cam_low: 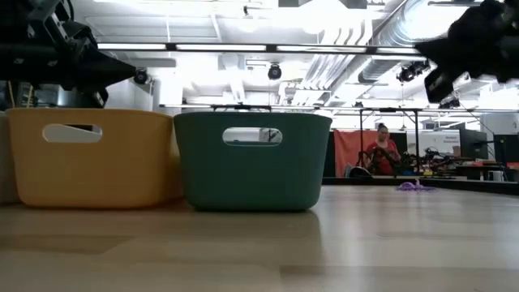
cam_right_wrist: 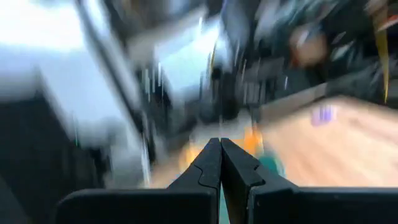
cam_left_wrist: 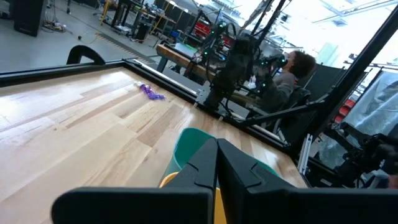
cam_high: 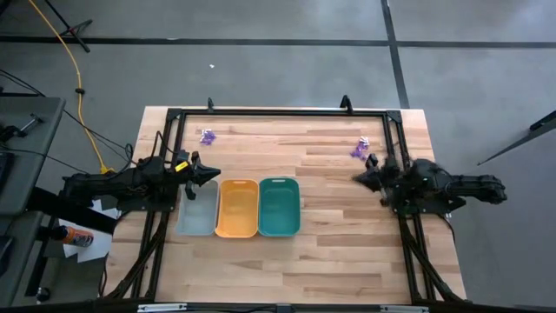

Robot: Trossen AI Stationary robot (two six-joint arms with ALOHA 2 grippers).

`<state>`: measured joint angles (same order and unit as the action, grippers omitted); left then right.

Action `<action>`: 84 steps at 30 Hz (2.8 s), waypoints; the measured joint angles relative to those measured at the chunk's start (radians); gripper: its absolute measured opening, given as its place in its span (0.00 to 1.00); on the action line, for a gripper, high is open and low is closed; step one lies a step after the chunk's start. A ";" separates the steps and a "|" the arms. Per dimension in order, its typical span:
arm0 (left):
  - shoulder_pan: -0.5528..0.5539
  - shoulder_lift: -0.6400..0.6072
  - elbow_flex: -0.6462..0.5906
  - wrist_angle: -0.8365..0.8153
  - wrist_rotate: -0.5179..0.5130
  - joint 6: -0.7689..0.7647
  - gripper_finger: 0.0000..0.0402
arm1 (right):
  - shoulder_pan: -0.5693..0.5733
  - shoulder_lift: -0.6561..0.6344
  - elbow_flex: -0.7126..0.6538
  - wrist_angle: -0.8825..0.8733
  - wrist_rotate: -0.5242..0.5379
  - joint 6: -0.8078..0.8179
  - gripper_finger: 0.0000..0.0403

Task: Sort Halloween decoration
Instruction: Put the purple witch hat toy into the white bin

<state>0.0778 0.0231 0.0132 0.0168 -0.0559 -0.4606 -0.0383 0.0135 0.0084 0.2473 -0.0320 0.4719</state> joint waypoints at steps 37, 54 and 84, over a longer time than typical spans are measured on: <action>0.000 0.000 0.000 0.000 0.000 0.000 0.00 | -0.741 1.330 0.808 -1.112 0.259 0.454 0.15; 0.000 0.000 0.000 0.000 0.000 0.000 0.00 | -0.905 1.497 0.794 -1.032 0.181 0.460 0.39; 0.000 0.000 0.000 0.000 0.000 0.000 0.00 | -0.939 1.550 0.794 -1.006 0.133 0.408 0.09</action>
<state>0.0777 0.0231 0.0132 0.0166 -0.0559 -0.4606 -0.9775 1.5639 0.8028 -0.7590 0.1013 0.8796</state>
